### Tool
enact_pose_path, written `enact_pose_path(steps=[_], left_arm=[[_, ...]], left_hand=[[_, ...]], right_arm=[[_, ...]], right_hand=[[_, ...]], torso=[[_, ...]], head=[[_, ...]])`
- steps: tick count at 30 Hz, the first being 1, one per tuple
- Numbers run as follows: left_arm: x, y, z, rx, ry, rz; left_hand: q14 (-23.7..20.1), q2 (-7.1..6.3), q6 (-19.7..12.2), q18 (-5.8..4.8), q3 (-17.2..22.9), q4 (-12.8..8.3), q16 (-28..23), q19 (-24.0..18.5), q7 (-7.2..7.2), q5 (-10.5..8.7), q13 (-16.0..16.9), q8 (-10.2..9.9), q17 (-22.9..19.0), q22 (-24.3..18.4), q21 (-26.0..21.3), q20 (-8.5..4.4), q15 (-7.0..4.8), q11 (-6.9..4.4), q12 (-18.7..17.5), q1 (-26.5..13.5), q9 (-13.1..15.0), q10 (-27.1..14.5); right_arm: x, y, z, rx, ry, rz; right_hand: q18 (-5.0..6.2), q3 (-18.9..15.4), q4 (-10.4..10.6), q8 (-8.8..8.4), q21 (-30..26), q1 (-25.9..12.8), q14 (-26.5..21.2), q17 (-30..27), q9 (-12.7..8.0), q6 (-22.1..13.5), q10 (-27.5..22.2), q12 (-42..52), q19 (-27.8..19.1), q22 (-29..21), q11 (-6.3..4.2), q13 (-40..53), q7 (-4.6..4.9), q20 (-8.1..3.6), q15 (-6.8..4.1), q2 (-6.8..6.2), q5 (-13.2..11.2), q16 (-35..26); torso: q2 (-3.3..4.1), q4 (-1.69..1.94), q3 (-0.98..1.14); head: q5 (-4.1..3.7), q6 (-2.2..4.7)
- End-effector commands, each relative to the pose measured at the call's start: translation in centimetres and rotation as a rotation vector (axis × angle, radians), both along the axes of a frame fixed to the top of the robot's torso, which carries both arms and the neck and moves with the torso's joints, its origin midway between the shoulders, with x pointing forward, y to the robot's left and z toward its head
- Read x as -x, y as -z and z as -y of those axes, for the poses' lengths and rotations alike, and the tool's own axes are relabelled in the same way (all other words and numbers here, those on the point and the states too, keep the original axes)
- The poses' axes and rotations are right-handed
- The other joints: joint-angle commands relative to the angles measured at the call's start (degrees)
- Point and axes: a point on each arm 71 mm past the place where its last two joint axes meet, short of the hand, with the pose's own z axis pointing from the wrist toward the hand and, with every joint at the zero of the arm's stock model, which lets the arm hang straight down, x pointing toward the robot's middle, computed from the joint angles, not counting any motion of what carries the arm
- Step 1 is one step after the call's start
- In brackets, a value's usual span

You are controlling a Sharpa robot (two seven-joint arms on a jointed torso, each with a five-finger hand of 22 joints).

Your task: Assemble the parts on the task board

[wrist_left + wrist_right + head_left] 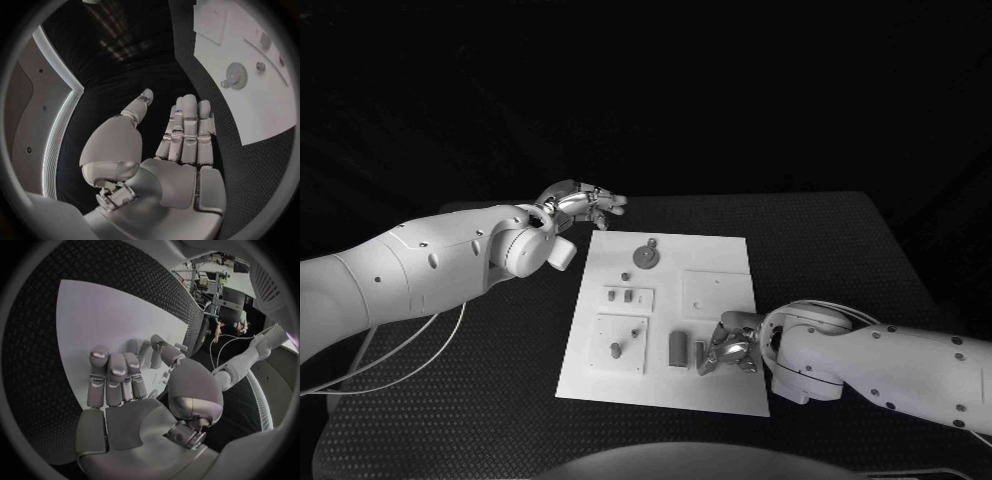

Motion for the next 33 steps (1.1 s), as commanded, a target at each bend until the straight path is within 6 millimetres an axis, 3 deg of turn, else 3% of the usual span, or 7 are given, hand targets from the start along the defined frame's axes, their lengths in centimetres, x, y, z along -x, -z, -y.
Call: enact_pose_path(steps=[1, 6, 11, 16, 24, 28, 33], left_arm=[[0.05, -0.14, 0.27, 0.006, 0.018, 0.004], [0.06, -0.13, 0.22, 0.006, 0.019, 0.002], [0.06, -0.13, 0.25, 0.006, 0.020, 0.001], [0.07, -0.12, 0.30, 0.007, 0.022, 0.001], [0.05, -0.12, 0.30, 0.006, 0.022, 0.000], [0.05, -0.11, 0.30, 0.005, 0.022, 0.000], [0.05, -0.11, 0.33, 0.005, 0.023, 0.000]], left_hand=[[-0.07, 0.13, -0.15, 0.66, 0.00, 0.28, -0.26, -0.03, -0.28, -0.22, -0.10, 0.36, 0.08, 0.10, -0.37, -0.58, -0.01, 0.39, 0.29, -0.37, -0.08, 0.12], [-0.06, 0.25, -0.15, 0.64, 0.00, 0.45, -0.27, -0.01, -0.28, -0.22, -0.10, 0.38, 0.10, 0.13, -0.39, -0.57, -0.01, 0.39, 0.30, -0.50, -0.09, 0.14], [-0.06, 0.29, -0.14, 0.63, 0.00, 0.52, -0.28, -0.01, -0.28, -0.21, -0.10, 0.40, 0.10, 0.14, -0.41, -0.57, -0.01, 0.39, 0.30, -0.56, -0.09, 0.14], [-0.07, 0.31, -0.14, 0.63, 0.01, 0.55, -0.28, -0.01, -0.28, -0.21, -0.10, 0.40, 0.11, 0.15, -0.42, -0.57, -0.01, 0.39, 0.30, -0.57, -0.09, 0.15], [-0.08, 0.33, -0.14, 0.63, 0.01, 0.59, -0.29, -0.02, -0.29, -0.22, -0.10, 0.42, 0.12, 0.16, -0.44, -0.57, -0.01, 0.39, 0.31, -0.59, -0.10, 0.17], [-0.08, 0.33, -0.14, 0.63, 0.02, 0.60, -0.30, -0.02, -0.29, -0.22, -0.10, 0.42, 0.12, 0.17, -0.44, -0.58, -0.02, 0.38, 0.31, -0.59, -0.10, 0.17], [-0.08, 0.31, -0.14, 0.63, 0.02, 0.60, -0.30, -0.03, -0.29, -0.23, -0.10, 0.43, 0.12, 0.17, -0.45, -0.58, -0.02, 0.38, 0.31, -0.58, -0.10, 0.17]], right_arm=[[-0.18, 0.16, 0.15, 0.020, -0.015, 0.013], [-0.42, 0.34, 0.40, 0.029, -0.001, 0.011], [-0.61, 0.46, 0.28, 0.032, 0.002, 0.013], [-0.64, 0.66, 0.32, 0.039, 0.001, 0.007], [-0.58, 0.88, 0.56, 0.058, -0.010, -0.017], [-0.59, 0.90, 0.55, 0.061, -0.010, -0.018], [-0.62, 0.87, 0.63, 0.058, -0.004, -0.013]], right_hand=[[0.76, -0.40, 0.21, 0.35, 0.02, -0.23, 0.06, 0.04, 0.01, 0.09, 0.71, 0.25, -0.07, -0.11, -0.06, 0.15, 0.06, 0.14, -0.28, 1.20, -0.07, -0.22], [0.76, -0.48, 1.47, 0.43, -0.03, -1.53, 0.12, 0.05, 0.05, 0.22, 1.00, 0.42, -0.03, -0.23, -0.16, 0.27, -0.03, 0.19, -0.39, 4.37, -0.11, -0.22], [0.76, -0.18, 2.00, 0.49, -0.05, -2.21, 0.15, 0.06, 0.06, 0.37, 1.33, 0.70, -0.09, -0.27, -0.25, 0.49, -0.13, 0.16, -0.48, 6.58, -0.11, -0.21], [0.76, 1.42, 2.29, 0.49, -0.06, -2.28, 0.16, 0.08, 0.02, 0.45, 1.49, 0.78, -0.22, -0.29, -0.36, 0.60, -0.22, 0.05, -0.58, 7.85, -0.09, -0.24], [0.76, 5.72, -0.22, 0.36, 0.25, -1.08, 0.28, 0.10, -0.21, 0.57, 1.53, 0.63, -0.28, -0.16, -0.23, 0.61, -0.10, 0.13, -0.44, 7.99, 0.43, -0.32], [0.76, 5.73, -1.73, 0.30, 0.41, -0.97, 0.36, 0.10, -0.36, 0.64, 1.58, 0.60, -0.22, -0.13, -0.15, 0.66, -0.03, 0.29, -0.32, 7.35, 0.83, -0.38], [0.76, 5.24, -2.04, 0.27, 0.47, -1.09, 0.39, 0.10, -0.43, 0.65, 1.51, 0.48, -0.17, -0.14, -0.12, 0.60, 0.00, 0.37, -0.28, 6.77, 0.81, -0.40]], torso=[[0.02, 0.02, -0.01], [-0.04, -0.04, -0.01], [-0.04, 0.01, -0.02], [-0.05, 0.00, -0.03], [-0.05, -0.06, -0.05], [-0.04, -0.07, -0.03], [-0.05, -0.05, -0.01]], head=[[0.06, -0.11], [0.18, -0.18], [0.13, -0.19], [0.17, -0.24], [0.20, -0.31], [0.19, -0.25], [0.15, -0.18]])
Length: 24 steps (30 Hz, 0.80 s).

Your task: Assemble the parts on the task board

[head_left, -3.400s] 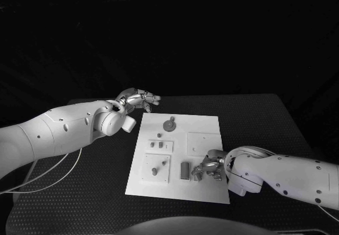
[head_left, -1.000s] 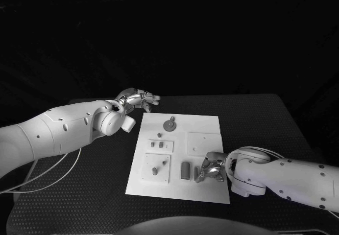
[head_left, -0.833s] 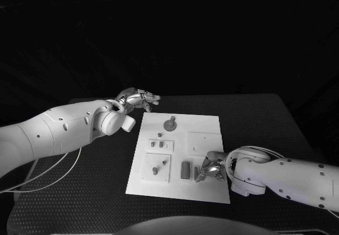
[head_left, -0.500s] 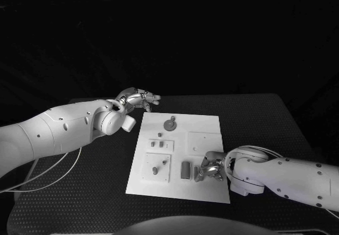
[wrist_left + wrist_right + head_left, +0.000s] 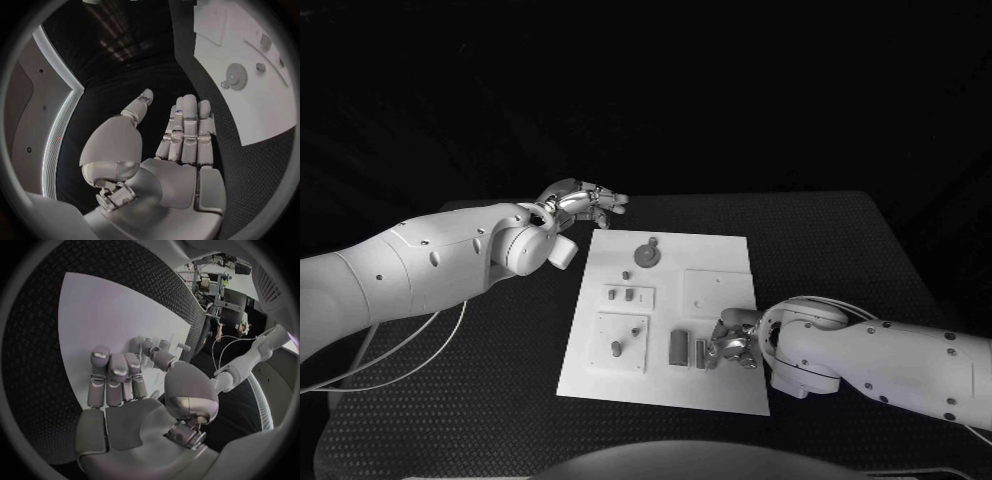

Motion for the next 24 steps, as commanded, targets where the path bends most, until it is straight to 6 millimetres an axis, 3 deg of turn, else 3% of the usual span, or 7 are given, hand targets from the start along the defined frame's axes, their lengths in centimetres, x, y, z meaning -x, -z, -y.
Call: enact_pose_path(steps=[1, 5, 10, 15, 20, 23, 24], left_arm=[[0.0, -0.1, 0.3, 0.006, 0.019, 0.003], [0.0, -0.1, 0.3, 0.006, 0.019, 0.003], [0.0, -0.1, 0.3, 0.006, 0.019, 0.004], [-0.1, -0.1, 0.2, 0.007, 0.017, 0.008], [-0.1, -0.2, -0.1, 0.015, 0.005, 0.014], [-0.2, -0.2, -0.2, 0.023, -0.008, 0.019], [-0.3, -0.2, -0.3, 0.025, -0.009, 0.021]], left_hand=[[-0.08, 0.08, -0.15, 0.63, 0.01, 0.29, -0.30, -0.04, -0.29, -0.23, -0.06, 0.22, 0.08, 0.09, -0.23, -0.59, -0.02, 0.38, 0.31, -0.35, -0.10, 0.17], [-0.09, 0.07, -0.15, 0.63, 0.01, 0.29, -0.30, -0.05, -0.29, -0.24, -0.06, 0.22, 0.09, 0.09, -0.24, -0.60, -0.02, 0.38, 0.31, -0.35, -0.10, 0.18], [-0.09, 0.04, -0.15, 0.63, 0.00, 0.30, -0.31, -0.05, -0.29, -0.25, -0.06, 0.22, 0.09, 0.10, -0.24, -0.59, -0.02, 0.38, 0.31, -0.37, -0.10, 0.17], [-0.10, 0.00, -0.15, 0.62, -0.02, 0.30, -0.31, -0.06, -0.29, -0.25, -0.07, 0.23, 0.10, 0.11, -0.25, -0.59, -0.02, 0.38, 0.31, -0.38, -0.10, 0.18], [-0.30, -0.21, -0.14, 0.59, -0.11, 0.35, -0.46, -0.15, -0.31, -0.26, -0.07, 0.27, 0.06, 0.13, -0.33, -0.57, 0.01, 0.41, 0.31, -0.50, -0.11, 0.17], [-0.50, -0.31, -0.12, 0.56, -0.15, 0.38, -0.59, -0.27, -0.33, -0.26, -0.07, 0.31, 0.03, 0.15, -0.42, -0.54, 0.04, 0.43, 0.31, -0.57, -0.11, 0.18], [-0.52, -0.32, -0.12, 0.55, -0.16, 0.38, -0.61, -0.29, -0.33, -0.26, -0.07, 0.32, 0.03, 0.15, -0.44, -0.54, 0.05, 0.43, 0.31, -0.58, -0.11, 0.19]], right_arm=[[0.1, 0.4, 0.6, 0.039, 0.005, -0.007], [0.1, 0.5, 0.9, 0.021, 0.020, -0.017], [0.3, 0.5, 1.7, -0.015, 0.043, -0.071], [-0.4, -0.3, 2.6, -0.059, 0.060, -0.076], [-3.1, -2.3, 3.8, -0.197, 0.086, -0.026], [-5.7, -3.5, 4.9, -0.312, 0.144, 0.039], [-6.5, -3.9, 5.3, -0.335, 0.165, 0.062]], right_hand=[[0.30, -0.42, -0.15, -0.13, 0.23, -0.23, 0.18, 0.04, -0.44, 0.01, 0.42, 0.07, -0.14, 0.02, 0.20, 0.06, 0.59, 0.36, -0.10, -0.63, 0.09, -0.35], [0.30, -1.85, -0.12, -0.19, 0.25, -1.04, 0.21, 0.05, -0.54, -0.02, 0.30, -0.11, -0.11, -0.04, 0.24, 0.00, 0.61, 0.44, -0.07, -1.94, 0.57, -0.39], [0.30, -4.45, 0.52, -0.31, 0.18, -2.45, 0.19, 0.08, -0.68, -0.20, 0.04, -0.33, -0.07, -0.21, 0.29, -0.02, 0.66, 0.41, -0.06, -5.19, 1.56, -0.46], [0.30, -5.75, 1.76, -0.65, -0.07, -2.96, -0.03, 0.10, -0.85, -0.85, -1.06, -1.29, -0.25, -0.42, 0.46, -0.51, 0.83, 0.30, 0.02, -8.05, 1.53, -0.62], [0.30, -6.27, 3.38, -1.58, -0.57, -2.48, -1.17, 0.27, -1.14, -2.93, -4.06, -3.23, -1.26, -0.56, 1.09, -1.55, 1.52, 0.11, 0.44, -9.66, 0.86, -0.92], [0.30, -6.62, 3.77, -2.02, -0.81, -1.46, -1.96, 0.45, -0.99, -4.45, -5.31, -3.30, -2.04, -0.52, 1.56, -1.51, 2.04, 0.04, 0.82, -9.76, 0.87, -1.05], [0.30, -6.83, 3.60, -2.02, -0.85, -0.87, -2.18, 0.50, -0.83, -4.77, -5.57, -3.17, -2.29, -0.47, 1.69, -1.43, 2.15, 0.06, 0.94, -9.44, 1.62, -1.07]], torso=[[0.01, -0.01, 0.05], [0.03, -0.03, 0.08], [0.05, 0.03, 0.13], [0.09, 0.00, 0.16], [-0.02, -0.15, 0.17], [-0.13, -0.25, 0.06], [-0.15, -0.22, 0.02]], head=[[-0.02, 0.09], [-0.05, 0.18], [-0.14, 0.54], [-0.32, 1.70], [-0.79, 4.03], [-1.16, 5.95], [-1.37, 6.93]])
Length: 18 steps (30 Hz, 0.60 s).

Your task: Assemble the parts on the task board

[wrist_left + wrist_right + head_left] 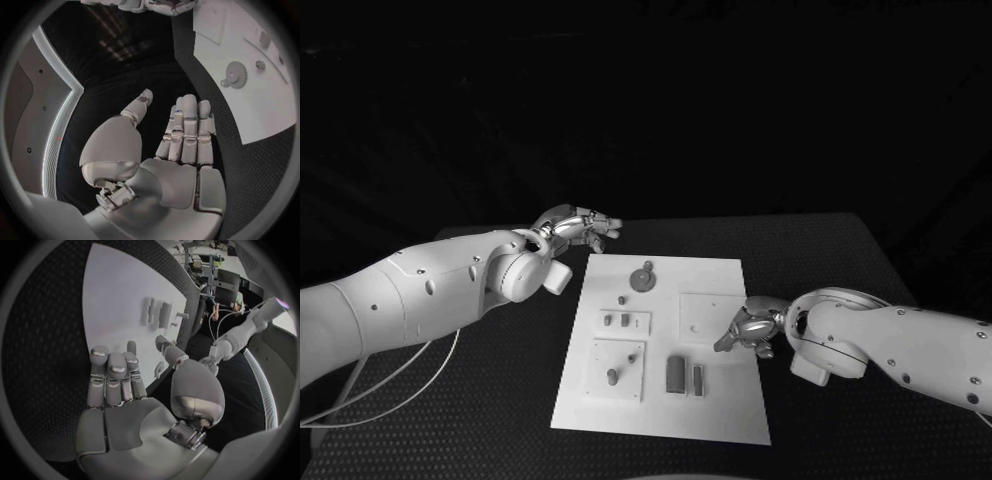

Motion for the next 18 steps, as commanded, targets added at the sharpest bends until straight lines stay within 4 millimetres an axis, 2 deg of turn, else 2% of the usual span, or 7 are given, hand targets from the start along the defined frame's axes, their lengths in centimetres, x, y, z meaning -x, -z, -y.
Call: enact_pose_path(steps=[1, 3, 7, 10, 12, 15, 18], left_arm=[[-0.1, -0.3, 0.0, 0.026, -0.005, 0.020], [-0.3, -0.3, -0.2, 0.032, -0.016, 0.029], [-0.7, -0.4, -0.5, 0.064, -0.048, 0.044], [-1.0, -0.5, -1.1, 0.089, -0.063, 0.054], [-1.3, -0.6, -1.4, 0.108, -0.072, 0.064], [-1.6, -0.7, -1.8, 0.131, -0.081, 0.074], [-1.9, -0.7, -2.0, 0.144, -0.101, 0.089]], left_hand=[[-0.55, -0.15, -0.11, 0.55, -0.02, 0.24, -0.34, -0.18, -0.34, -0.25, -0.08, 0.33, -0.02, 0.06, -0.23, -0.40, 0.05, 0.31, 0.31, -0.39, -0.06, 0.07], [-0.59, -0.13, -0.08, 0.54, -0.01, 0.24, -0.37, -0.22, -0.35, -0.25, -0.08, 0.35, -0.02, 0.06, -0.26, -0.39, 0.05, 0.31, 0.32, -0.38, -0.06, 0.09], [-0.61, -0.11, -0.06, 0.54, 0.00, 0.24, -0.39, -0.24, -0.36, -0.25, -0.07, 0.37, -0.03, 0.06, -0.28, -0.39, 0.05, 0.30, 0.33, -0.36, -0.05, 0.11], [-2.45, 0.43, 0.44, 0.07, 0.31, -0.06, -2.96, -1.75, -0.68, -0.18, 0.09, 0.76, -1.16, -0.25, -1.55, -0.04, 0.23, 0.36, 0.61, -0.06, 0.03, 0.86], [-5.11, 0.73, 0.44, -0.81, 0.54, -0.33, -7.81, -4.27, -0.80, -0.19, 0.07, 0.92, -3.34, -1.02, -3.80, 0.72, 1.12, 0.78, 0.51, -0.27, 0.03, 0.94], [-7.60, 0.92, 0.24, -1.48, 0.82, -0.81, -14.18, -7.14, -1.00, -0.18, -0.03, 1.07, -5.87, -2.06, -6.59, 2.44, 3.19, 0.91, 0.31, -0.55, 0.08, 0.74], [-8.58, 1.22, -0.29, -1.21, 0.78, -1.34, -19.51, -8.92, -1.18, -0.23, -0.46, 1.13, -7.40, -2.74, -8.73, 4.18, 4.93, 1.09, -0.05, -0.97, 0.11, -0.46]], right_arm=[[-2.1, -1.3, 0.2, -0.210, 0.029, 0.071], [-3.7, -2.2, 0.9, -0.243, 0.053, 0.143], [-6.3, -3.3, 1.8, -0.347, 0.111, 0.226], [-8.5, -3.9, 2.0, -0.425, 0.162, 0.287], [-9.9, -4.1, 2.1, -0.457, 0.180, 0.325], [-11.1, -4.4, 2.5, -0.515, 0.227, 0.353], [-11.9, -4.5, 2.6, -0.599, 0.263, 0.355]], right_hand=[[1.19, -0.62, -0.31, -0.23, -0.20, 1.64, -0.75, 0.16, 0.44, -0.83, -0.70, 0.26, -0.62, 0.12, 0.09, 0.20, 0.34, 0.00, 0.09, 0.96, 1.36, -0.16], [1.19, -1.79, -1.21, -0.02, -0.18, 2.34, -0.98, 0.23, 0.88, -1.11, -1.04, 0.46, -0.87, 0.20, 0.18, 0.22, 0.37, 0.01, 0.13, 2.37, 3.70, -0.15], [1.19, -2.32, -1.80, 0.03, -0.24, 2.60, -1.10, 0.22, 1.02, -1.23, -1.21, 0.49, -1.05, 0.21, 0.23, 0.19, 0.40, -0.04, 0.14, 3.03, 4.27, -0.22], [1.09, -1.71, -3.62, -0.56, -2.74, 5.18, -3.88, -1.07, 1.17, -3.00, -3.92, -1.41, -4.34, -0.56, 1.04, -0.93, 1.09, 0.28, 0.91, 5.25, 3.62, -2.87], [0.87, -2.05, -3.72, -0.68, -5.18, 6.18, -6.82, -2.54, 1.49, -3.98, -6.52, -3.32, -7.31, -1.34, 1.58, -2.44, 1.67, 1.55, 1.58, 5.75, 4.31, -5.45], [-0.18, -2.53, -3.87, -0.85, -10.28, 6.57, -11.65, -5.81, 1.90, -5.34, -10.53, -8.14, -12.59, -3.35, 2.63, -6.67, 2.51, 3.74, 3.08, 6.49, 5.59, -10.96], [-1.70, -2.56, -3.85, -1.13, -19.66, 7.38, -16.98, -12.87, 2.23, -7.45, -14.07, -17.86, -19.69, -7.97, 4.10, -17.04, 3.60, 6.81, 6.75, 7.56, 6.04, -21.95]], torso=[[-0.15, -0.09, -0.14], [-0.17, -0.09, -0.14], [-0.22, 0.04, -0.11], [-0.41, 0.00, -0.17], [-0.61, -0.20, -0.27], [-0.89, -0.35, -0.36], [-1.00, -0.29, -0.33]], head=[[-0.62, 3.02], [-0.59, 5.01], [-0.74, 8.26], [-1.15, 10.31], [-1.26, 12.17], [-1.27, 13.54], [-1.34, 15.04]])
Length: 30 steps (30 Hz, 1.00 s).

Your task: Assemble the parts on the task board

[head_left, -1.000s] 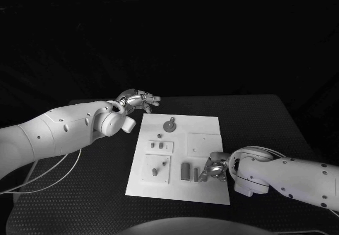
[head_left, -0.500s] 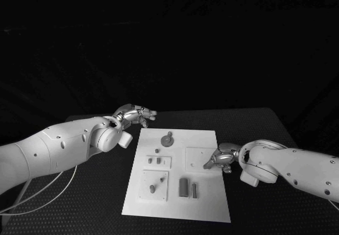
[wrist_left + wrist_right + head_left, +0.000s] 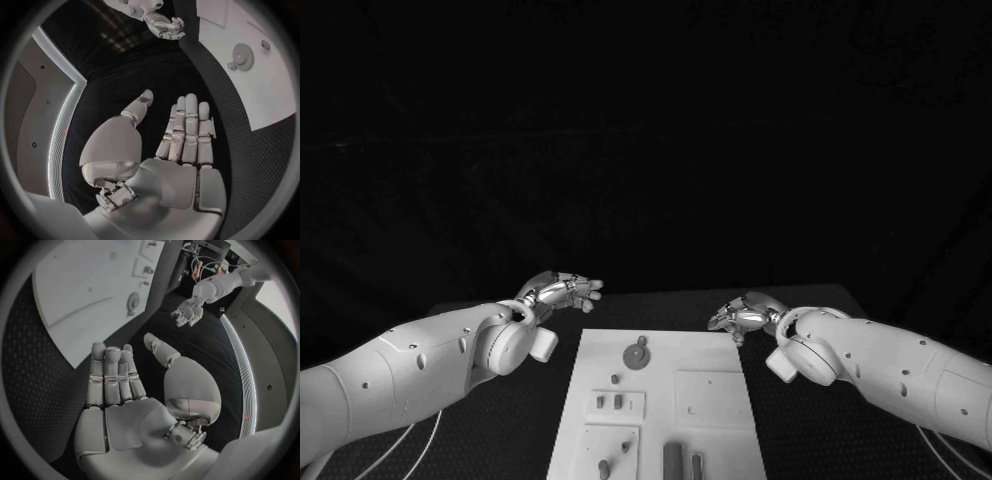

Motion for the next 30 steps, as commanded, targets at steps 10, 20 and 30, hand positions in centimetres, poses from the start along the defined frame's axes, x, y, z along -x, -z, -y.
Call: enact_pose_path(steps=[10, 20, 30], left_arm=[[-0.8, -0.2, 0.3, 0.124, -0.036, 0.051], [-0.6, 0.4, 0.5, 0.093, -0.039, 0.028], [2.1, 1.1, 2.6, 0.121, -0.111, 0.054]], left_hand=[[-10.99, 0.42, -3.42, -0.89, -0.72, -1.43, -14.05, -7.50, -2.90, -0.27, -4.85, -0.74, -3.83, -2.58, -7.45, 4.75, 4.79, -0.60, -0.38, -1.21, -0.20, -13.53], [-52.90, 5.91, -47.88, -2.04, -24.67, 13.89, -44.54, -39.37, -9.89, -3.27, -9.50, -17.27, -18.43, -26.31, -34.30, 2.13, -3.63, -6.75, -4.20, -55.65, -25.41, -68.85], [-52.90, 5.91, -47.88, -2.04, -24.67, 13.89, -44.54, -39.37, -9.89, -3.27, -9.50, -17.27, -18.43, -70.70, -34.30, 2.13, -3.63, -6.75, -4.20, -55.65, -25.41, -68.85]], right_arm=[[-1.0, -1.4, -1.4, -0.379, 0.041, 0.067], [-0.8, -1.3, -1.5, -0.342, 0.054, 0.067], [1.5, -1.8, -2.7, -0.448, 0.133, 0.141]], right_hand=[[-2.26, -3.94, -0.18, -0.76, -23.51, 0.62, -4.89, -21.14, -1.82, -4.73, 4.53, -35.82, -10.12, -15.24, 3.94, -38.90, -1.18, 6.63, 7.51, 2.58, 0.81, -31.26], [-13.72, -35.24, 16.38, -16.01, -46.27, -51.95, -57.36, -55.08, -31.72, -50.21, -51.18, -50.13, -47.53, -64.56, -3.35, -60.11, -9.37, -4.31, 1.40, 6.72, -10.64, -53.30], [-13.72, -35.24, 16.38, -16.01, -46.27, -51.95, -57.36, -55.08, -31.72, -50.21, -51.18, -50.13, -47.53, -64.56, -3.35, -60.11, -9.37, -4.31, 1.40, 6.72, -10.64, -53.30]], torso=[[-0.44, 0.04, 0.37], [-0.63, 0.17, 0.34], [-4.56, 1.53, -0.84]], head=[[0.05, 3.12], [0.17, 1.96], [-0.48, -2.96]])
